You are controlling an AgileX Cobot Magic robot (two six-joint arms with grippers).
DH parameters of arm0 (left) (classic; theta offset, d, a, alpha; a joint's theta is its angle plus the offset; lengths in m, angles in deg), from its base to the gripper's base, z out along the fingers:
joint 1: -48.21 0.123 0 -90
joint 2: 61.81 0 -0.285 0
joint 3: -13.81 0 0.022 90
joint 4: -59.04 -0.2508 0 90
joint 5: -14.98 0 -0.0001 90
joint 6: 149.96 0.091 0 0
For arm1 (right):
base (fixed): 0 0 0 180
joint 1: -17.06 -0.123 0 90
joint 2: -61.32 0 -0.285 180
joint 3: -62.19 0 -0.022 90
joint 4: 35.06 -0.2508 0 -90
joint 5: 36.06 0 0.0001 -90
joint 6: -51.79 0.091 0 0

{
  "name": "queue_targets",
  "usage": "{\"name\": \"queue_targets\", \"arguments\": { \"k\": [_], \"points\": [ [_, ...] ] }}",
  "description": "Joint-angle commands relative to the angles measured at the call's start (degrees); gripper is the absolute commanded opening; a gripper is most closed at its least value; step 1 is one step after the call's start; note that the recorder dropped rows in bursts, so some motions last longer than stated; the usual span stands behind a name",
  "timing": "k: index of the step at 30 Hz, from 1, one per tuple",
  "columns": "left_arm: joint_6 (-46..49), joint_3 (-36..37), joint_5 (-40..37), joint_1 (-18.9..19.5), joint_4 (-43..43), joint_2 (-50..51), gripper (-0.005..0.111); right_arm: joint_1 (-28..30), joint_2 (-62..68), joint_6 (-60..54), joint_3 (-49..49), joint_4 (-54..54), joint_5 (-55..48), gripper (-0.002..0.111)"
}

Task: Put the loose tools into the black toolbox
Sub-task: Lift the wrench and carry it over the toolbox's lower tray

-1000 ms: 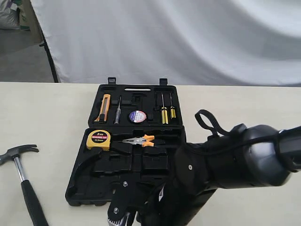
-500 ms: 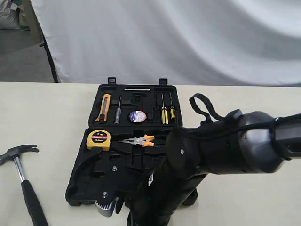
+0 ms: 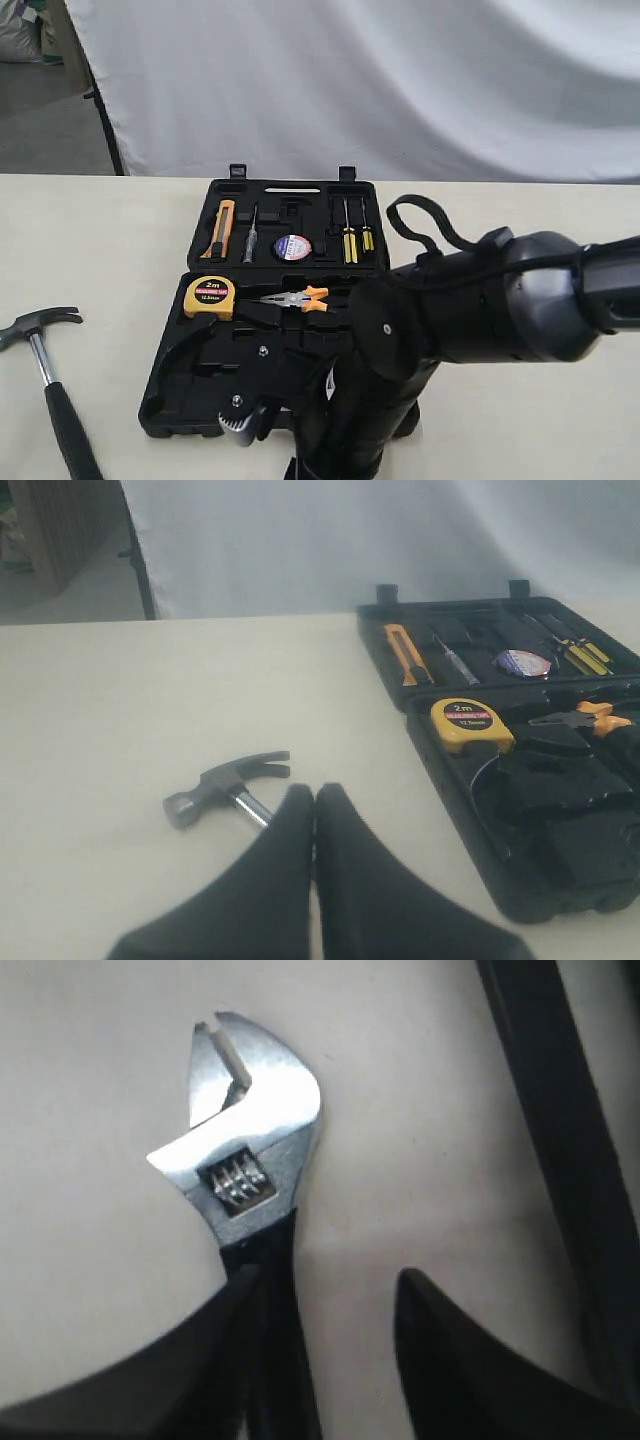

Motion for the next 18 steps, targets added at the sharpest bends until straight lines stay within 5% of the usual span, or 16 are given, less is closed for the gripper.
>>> {"name": "queue_targets", "arguments": {
  "k": [1, 18],
  "points": [
    [-0.06, 0.19, 0.15, -0.4, 0.15, -0.06, 0.0, 0.03, -0.36, 0.13, 3.95, 0.5, -8.78, 0.063],
    [-0.06, 0.19, 0.15, -0.4, 0.15, -0.06, 0.0, -2.65, 6.96, -0.48, 5.36, 5.5, -7.14, 0.064]
  ]
}}
